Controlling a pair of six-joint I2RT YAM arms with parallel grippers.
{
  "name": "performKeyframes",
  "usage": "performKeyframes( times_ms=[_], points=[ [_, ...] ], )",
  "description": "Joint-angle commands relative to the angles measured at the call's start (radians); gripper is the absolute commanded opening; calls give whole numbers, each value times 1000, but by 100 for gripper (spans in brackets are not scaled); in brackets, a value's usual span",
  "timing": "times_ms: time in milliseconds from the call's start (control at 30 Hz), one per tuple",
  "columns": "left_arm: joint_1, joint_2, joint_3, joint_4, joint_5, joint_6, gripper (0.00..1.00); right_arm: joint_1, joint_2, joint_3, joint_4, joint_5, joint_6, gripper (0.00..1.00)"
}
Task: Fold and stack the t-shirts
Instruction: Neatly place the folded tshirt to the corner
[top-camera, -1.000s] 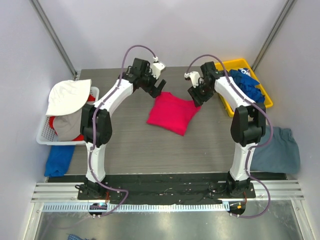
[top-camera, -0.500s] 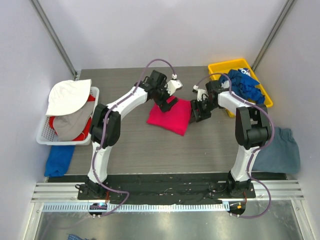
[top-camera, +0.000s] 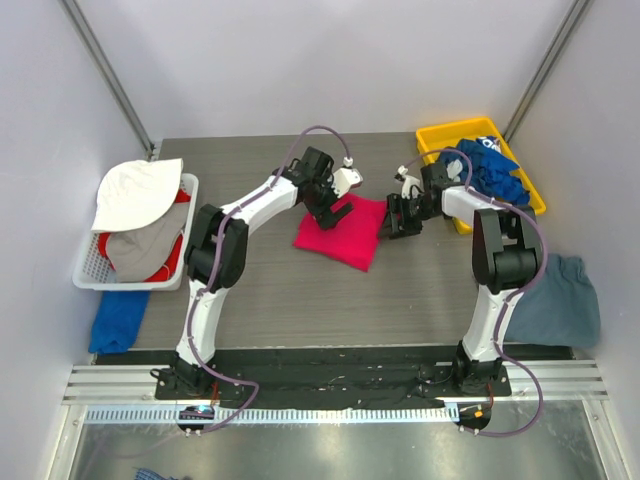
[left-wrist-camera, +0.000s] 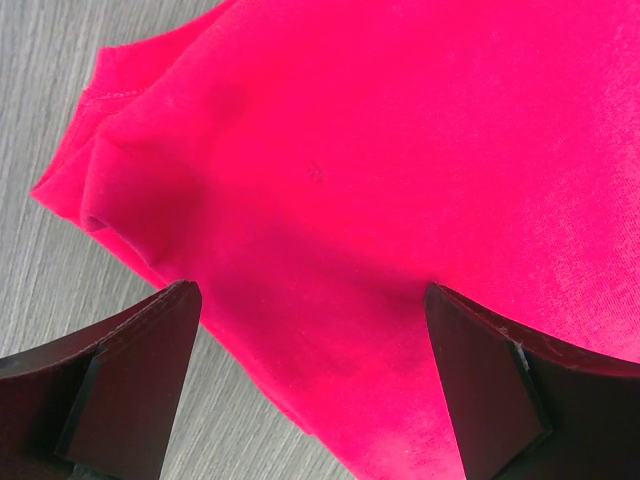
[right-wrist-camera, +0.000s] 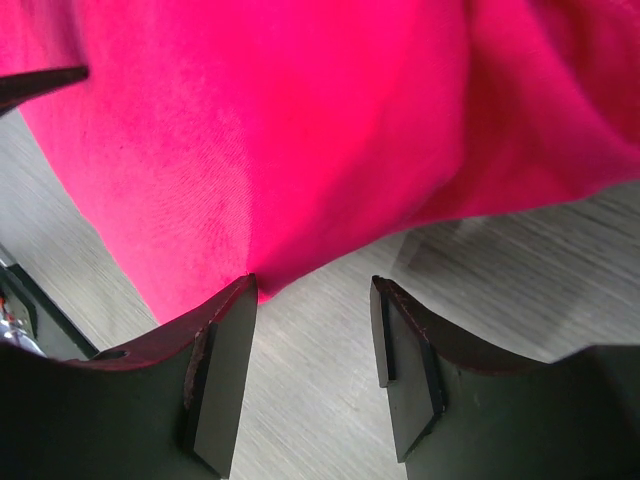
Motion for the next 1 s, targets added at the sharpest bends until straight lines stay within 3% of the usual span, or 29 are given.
performKeyframes(
  times_ms=[0,433,967],
  points=[
    [2,5,2,18,-3,23,100,-16,23,2,67,-47,40,57],
    [2,8,-9,26,5,16,100,-27,147,31,154,-78,112,57],
    [0,-7,-36,18,26,-20,100,-20,119,-69,242,-122,178,57]
  ],
)
